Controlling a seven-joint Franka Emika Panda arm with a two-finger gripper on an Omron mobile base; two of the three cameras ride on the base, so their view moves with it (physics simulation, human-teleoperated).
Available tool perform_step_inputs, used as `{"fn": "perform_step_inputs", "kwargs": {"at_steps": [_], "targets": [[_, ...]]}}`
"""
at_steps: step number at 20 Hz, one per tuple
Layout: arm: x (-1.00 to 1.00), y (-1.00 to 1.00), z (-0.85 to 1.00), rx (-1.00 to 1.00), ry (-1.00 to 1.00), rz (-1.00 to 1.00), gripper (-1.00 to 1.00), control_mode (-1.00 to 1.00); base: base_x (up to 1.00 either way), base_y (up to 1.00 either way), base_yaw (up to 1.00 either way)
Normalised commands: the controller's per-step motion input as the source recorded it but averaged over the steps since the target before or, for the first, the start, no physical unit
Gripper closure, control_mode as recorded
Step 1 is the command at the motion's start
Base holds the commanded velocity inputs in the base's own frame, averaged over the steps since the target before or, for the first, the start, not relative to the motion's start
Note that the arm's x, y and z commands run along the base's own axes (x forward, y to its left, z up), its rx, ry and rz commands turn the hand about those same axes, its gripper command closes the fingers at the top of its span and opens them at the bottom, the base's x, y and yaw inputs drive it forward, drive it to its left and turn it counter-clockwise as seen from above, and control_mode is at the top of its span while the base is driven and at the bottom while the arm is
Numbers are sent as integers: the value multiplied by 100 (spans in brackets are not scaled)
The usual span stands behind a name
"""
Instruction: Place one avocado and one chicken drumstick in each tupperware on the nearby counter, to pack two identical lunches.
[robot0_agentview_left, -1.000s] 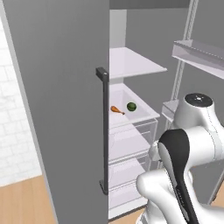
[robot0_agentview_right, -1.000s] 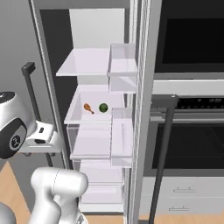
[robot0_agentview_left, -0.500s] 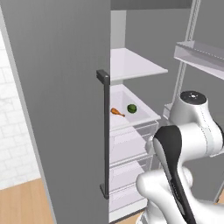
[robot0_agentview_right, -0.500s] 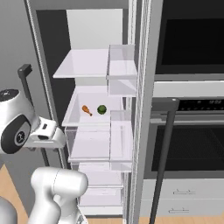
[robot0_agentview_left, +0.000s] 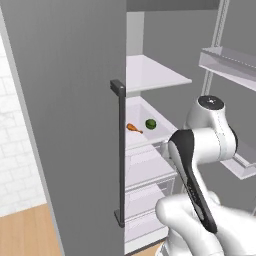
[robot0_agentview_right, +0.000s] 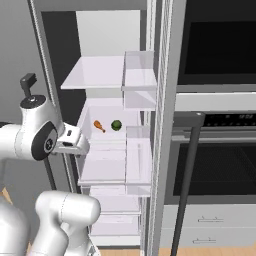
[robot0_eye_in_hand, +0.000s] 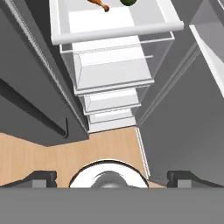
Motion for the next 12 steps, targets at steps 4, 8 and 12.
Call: {"fn": "perform_step_inputs", "kwargs": {"at_steps": [4,8,12], "targets": [[65,-8,-3,5,0,0,-100,-100,0,0,0],[58,0,-21,0,-4,-1,-100,-100,0,0,0],[43,0,-45,-3,-16,-1,-100,-100,0,0,0]]}}
